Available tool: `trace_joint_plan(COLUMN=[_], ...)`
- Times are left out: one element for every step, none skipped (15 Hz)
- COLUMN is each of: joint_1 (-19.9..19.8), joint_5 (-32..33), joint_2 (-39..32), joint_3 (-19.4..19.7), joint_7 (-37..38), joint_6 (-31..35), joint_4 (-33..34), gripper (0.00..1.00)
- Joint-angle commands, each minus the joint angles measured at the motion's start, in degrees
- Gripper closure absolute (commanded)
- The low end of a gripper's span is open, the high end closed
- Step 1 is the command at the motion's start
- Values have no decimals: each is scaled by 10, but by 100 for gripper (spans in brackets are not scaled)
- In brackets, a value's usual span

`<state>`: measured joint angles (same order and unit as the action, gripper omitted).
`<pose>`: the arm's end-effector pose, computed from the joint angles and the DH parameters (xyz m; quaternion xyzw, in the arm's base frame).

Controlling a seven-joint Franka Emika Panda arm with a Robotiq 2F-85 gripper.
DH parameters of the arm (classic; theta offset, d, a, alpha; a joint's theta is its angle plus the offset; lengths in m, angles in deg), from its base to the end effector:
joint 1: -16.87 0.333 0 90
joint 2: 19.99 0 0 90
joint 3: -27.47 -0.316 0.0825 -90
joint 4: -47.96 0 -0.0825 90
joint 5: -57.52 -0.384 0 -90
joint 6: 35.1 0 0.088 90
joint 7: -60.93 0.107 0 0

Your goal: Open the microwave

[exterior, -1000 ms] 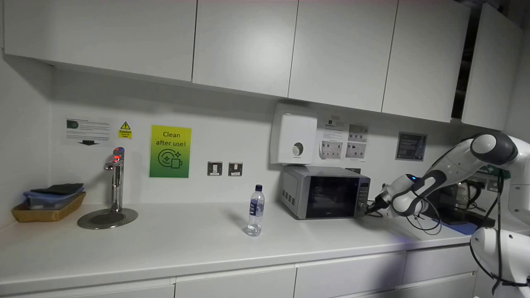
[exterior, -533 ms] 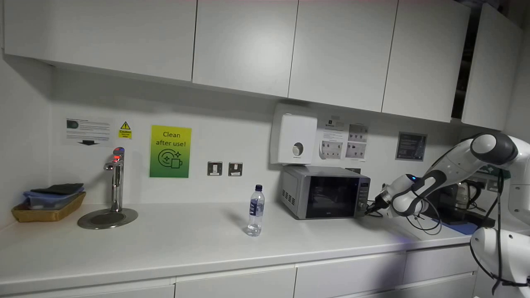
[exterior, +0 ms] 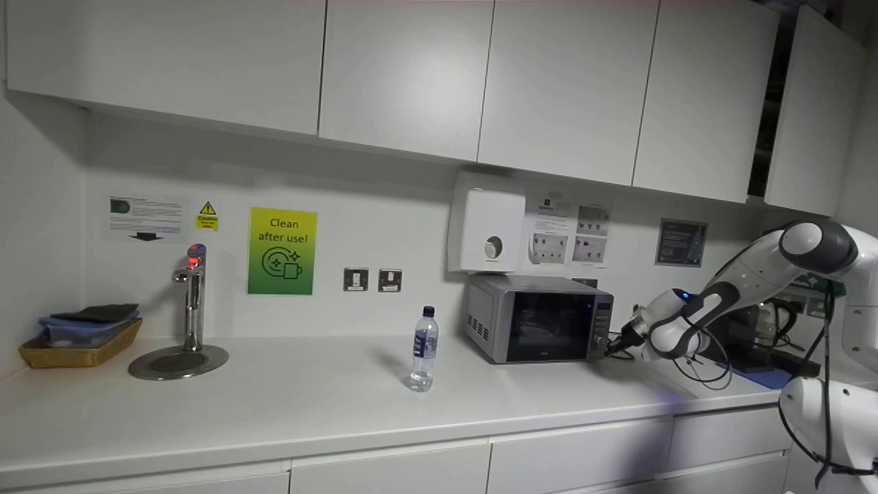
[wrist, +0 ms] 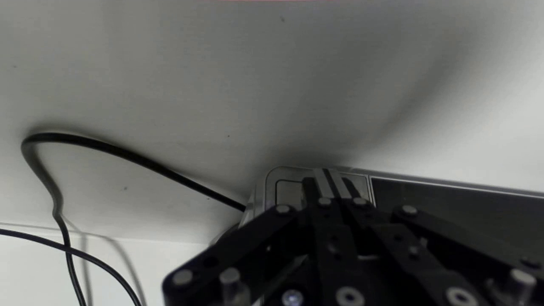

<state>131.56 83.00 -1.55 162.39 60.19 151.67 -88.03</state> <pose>0.5262 -0.1562 0.3082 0.9400 0.0078 0.3411 0.0081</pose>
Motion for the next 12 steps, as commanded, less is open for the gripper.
trace_joint_plan(joint_1=[5,7,9,13,16,21,25,33,38,44,51,58], joint_5=[1,1,1,1,1,1,1,2,2,2,2,2], joint_2=[0,0,0,0,-1,-1,-1,-3,-3,-3,-5,-6], joint_3=[2,3,5,7,10,13,17,23,27,32,38,44], joint_7=[-1,-2,-2,-2,-2,-2,-3,-3,-4,-4,-5,-5], joint_6=[2,2,3,4,5,6,7,10,11,11,12,12], joint_4=[2,3,4,4,5,5,5,4,5,5,4,4], gripper=[100,100,100,100,100,100,100,100,100,100,100,100])
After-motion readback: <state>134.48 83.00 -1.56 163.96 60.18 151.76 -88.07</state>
